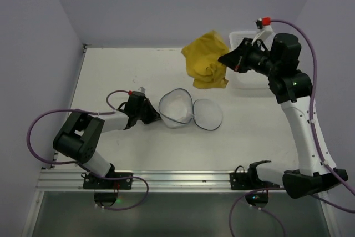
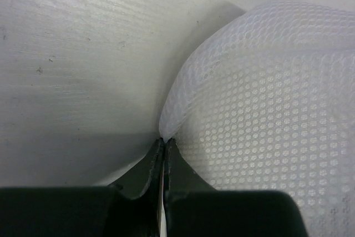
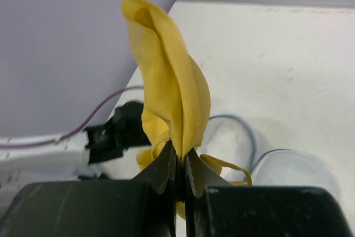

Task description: Unzip the laundry bag and remove the bra

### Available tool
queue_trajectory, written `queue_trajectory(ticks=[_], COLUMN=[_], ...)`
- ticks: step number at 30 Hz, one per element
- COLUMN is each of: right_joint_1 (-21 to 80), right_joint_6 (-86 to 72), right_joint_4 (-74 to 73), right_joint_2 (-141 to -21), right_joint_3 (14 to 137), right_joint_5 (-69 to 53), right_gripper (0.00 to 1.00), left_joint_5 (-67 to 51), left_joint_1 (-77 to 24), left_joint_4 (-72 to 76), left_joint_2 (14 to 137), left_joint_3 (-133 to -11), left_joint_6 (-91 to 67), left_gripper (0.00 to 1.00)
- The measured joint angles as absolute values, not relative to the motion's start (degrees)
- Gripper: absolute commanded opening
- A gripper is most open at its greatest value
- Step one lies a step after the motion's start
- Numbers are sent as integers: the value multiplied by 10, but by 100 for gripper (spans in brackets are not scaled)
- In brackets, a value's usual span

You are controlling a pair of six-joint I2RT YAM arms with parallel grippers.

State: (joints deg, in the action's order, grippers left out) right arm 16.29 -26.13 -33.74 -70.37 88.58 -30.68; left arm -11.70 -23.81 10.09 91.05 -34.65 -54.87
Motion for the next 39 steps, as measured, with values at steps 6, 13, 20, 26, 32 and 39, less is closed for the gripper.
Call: queue_trajectory(ticks=[6, 13, 20, 26, 32, 39], right_joint_1=[-5, -80, -92, -96, -105, -113], right_joint_6=[-296, -383, -458, -495, -520, -482], right_joint_4=[-323, -252, -222, -179, -152, -216], right_joint_2=[-732, -871, -1078, -1233, -1316, -1289], right_joint_3=[932, 925, 996, 1129, 1174, 1145], right_joint_5=[-215, -54, 40, 19, -10, 28], right_gripper=[0, 0, 0, 5, 74, 99], left_joint_5=[-117, -118, -126, -136, -140, -147], left_joint_1=[-238, -238, -238, -238, -238, -238], left_joint_4=[89, 79, 76, 76, 72, 70], left_joint_2=[896, 885, 886, 896, 902, 911], left_joint_3=[-347, -347, -352, -361, -366, -373], left_joint_6=[-549, -549, -549, -548, -542, -533], left_gripper=[0, 0, 0, 0, 0, 0])
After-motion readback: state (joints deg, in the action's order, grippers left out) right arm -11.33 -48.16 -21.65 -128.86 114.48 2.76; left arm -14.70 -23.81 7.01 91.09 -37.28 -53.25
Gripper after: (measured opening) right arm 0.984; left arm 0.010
